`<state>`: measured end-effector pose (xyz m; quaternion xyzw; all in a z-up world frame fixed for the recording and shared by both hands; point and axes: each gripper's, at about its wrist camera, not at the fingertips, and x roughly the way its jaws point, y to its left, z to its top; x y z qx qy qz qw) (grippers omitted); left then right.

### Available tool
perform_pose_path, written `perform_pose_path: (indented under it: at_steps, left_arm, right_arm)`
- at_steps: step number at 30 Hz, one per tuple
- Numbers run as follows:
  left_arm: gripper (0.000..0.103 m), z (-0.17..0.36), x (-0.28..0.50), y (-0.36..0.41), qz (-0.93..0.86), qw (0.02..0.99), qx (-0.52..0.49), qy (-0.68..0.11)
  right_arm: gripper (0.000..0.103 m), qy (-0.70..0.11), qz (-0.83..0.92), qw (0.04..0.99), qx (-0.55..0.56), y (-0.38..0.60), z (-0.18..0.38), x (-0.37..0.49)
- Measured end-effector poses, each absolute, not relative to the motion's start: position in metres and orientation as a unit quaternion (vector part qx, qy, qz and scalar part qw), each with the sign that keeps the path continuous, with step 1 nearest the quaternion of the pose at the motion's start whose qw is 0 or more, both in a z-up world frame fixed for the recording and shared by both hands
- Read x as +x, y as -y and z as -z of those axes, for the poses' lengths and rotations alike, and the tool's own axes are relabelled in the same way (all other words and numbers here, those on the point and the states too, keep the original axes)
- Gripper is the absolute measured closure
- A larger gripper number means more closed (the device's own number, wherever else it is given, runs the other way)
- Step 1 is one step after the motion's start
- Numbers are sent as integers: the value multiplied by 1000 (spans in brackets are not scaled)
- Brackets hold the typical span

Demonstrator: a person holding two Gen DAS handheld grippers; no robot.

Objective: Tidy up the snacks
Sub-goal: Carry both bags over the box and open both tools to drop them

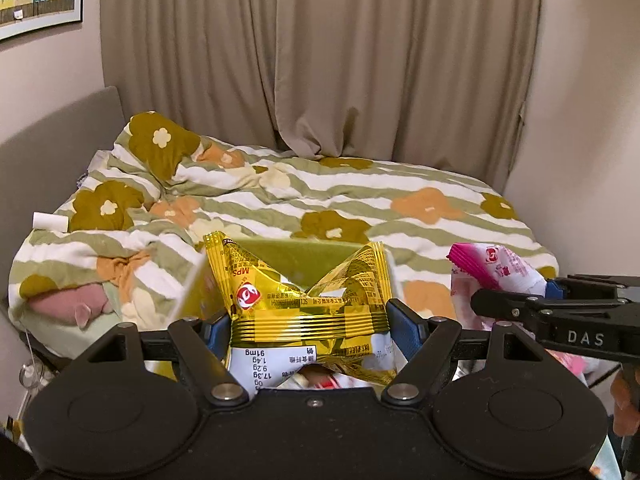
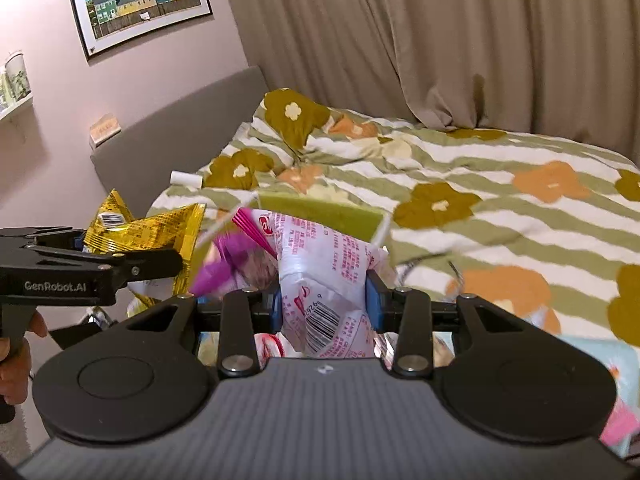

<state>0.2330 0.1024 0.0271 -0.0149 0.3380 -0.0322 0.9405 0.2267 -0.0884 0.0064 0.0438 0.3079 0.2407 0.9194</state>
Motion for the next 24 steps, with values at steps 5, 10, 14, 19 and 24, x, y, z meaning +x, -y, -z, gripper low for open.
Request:
perform_pose_path:
  at_steps: [5,10,14,19,24]
  left_arm:
    - [22,-18,289,-138,53,931,-21,-360]
    - [22,4,341,-161,80,917,-25,-391]
    - [19,28,377,-170,106,902,-36,-418]
    - [4,47,392,-179,118,893,-34,-433]
    - [4,54,386,-193,110,892,-39,-437]
  right_arm:
    - [49,-311,-229,921,54,46,-11,272]
    - [49,-327,-207,919,66,13,-2,308]
    - [49,-343,-178,919,78,1,9,328]
    - [49,-364,-143,915,95,-5,22,346]
    - [49,-380,-129,911,95,-11,31,354]
